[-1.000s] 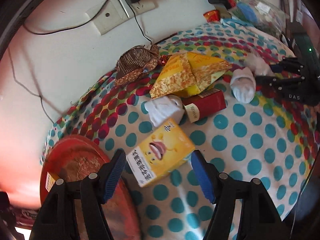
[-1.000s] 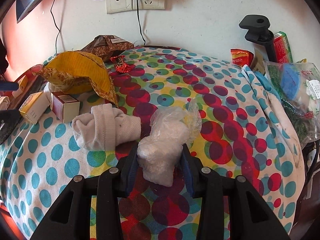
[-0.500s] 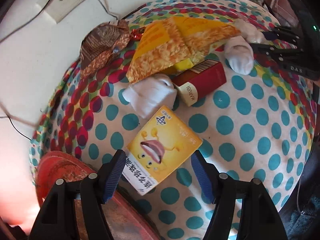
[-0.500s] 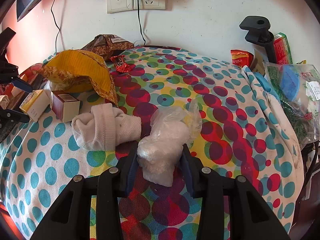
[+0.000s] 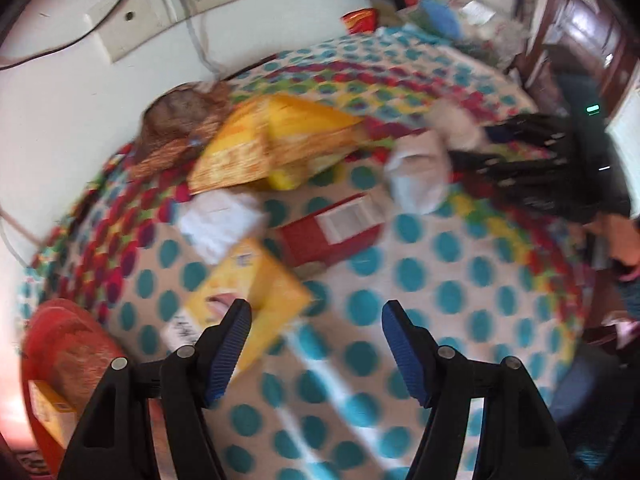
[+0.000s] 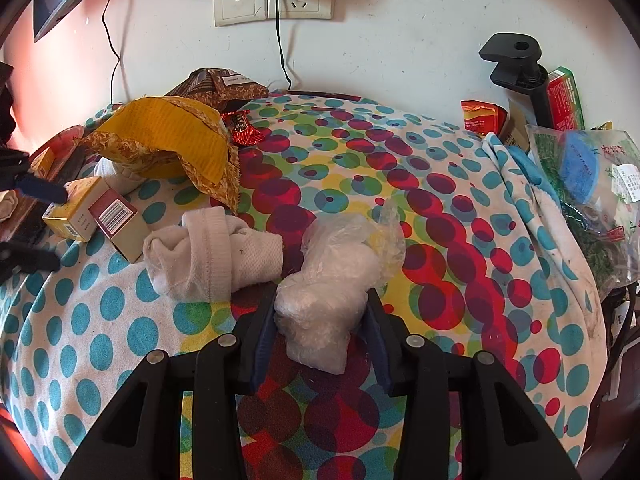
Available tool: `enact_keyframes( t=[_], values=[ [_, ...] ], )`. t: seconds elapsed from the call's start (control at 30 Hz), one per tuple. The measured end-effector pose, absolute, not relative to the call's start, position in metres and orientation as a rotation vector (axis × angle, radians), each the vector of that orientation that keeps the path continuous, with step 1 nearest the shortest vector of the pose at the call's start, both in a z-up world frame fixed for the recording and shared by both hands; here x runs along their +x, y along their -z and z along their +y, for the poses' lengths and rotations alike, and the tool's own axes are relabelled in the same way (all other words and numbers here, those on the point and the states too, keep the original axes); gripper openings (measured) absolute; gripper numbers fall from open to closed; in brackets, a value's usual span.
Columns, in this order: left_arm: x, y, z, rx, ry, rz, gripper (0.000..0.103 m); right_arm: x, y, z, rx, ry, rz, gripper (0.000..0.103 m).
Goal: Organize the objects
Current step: 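Reach the left tool to the lying yellow medicine box and grasp it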
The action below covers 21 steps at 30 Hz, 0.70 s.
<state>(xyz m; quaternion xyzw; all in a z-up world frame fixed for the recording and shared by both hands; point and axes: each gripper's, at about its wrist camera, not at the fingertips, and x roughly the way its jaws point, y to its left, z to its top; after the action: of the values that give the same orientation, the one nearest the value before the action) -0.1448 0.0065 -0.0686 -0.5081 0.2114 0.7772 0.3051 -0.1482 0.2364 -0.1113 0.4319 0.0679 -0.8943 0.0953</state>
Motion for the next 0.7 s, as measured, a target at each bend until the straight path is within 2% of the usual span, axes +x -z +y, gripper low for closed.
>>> enact_keyframes(
  t=[0.07,0.17,0.43,0.53,0.57,0.7],
  values=[
    [-0.141,0.06,0.012,-1.3,-2.104,0.623,0.07,-0.148,0.111,0.237,1.28,2.651,0.2,0.04],
    [-0.147,0.054,0.014,-1.248,-2.214,0.824,0.07,-0.148,0.112,0.237,1.28,2.651,0.202,0.04],
    [-0.161,0.073,0.002,-1.406,-2.002,1.052,0.07,-0.149,0.112,0.237,1.28,2.651,0.2,0.04],
    [-0.171,0.081,-0.004,-1.452,-1.978,1.017,0.07,-0.149,0.112,0.237,1.28,2.651,0.201,0.04],
    [-0.174,0.084,-0.004,-1.454,-1.979,1.0,0.073,-0.149,0.112,0.237,1.28,2.652,0.202,0.04],
    [-0.166,0.092,-0.001,-1.369,-2.007,1.015,0.076,-0.15,0.112,0.237,1.28,2.651,0.201,0.04]
  ],
)
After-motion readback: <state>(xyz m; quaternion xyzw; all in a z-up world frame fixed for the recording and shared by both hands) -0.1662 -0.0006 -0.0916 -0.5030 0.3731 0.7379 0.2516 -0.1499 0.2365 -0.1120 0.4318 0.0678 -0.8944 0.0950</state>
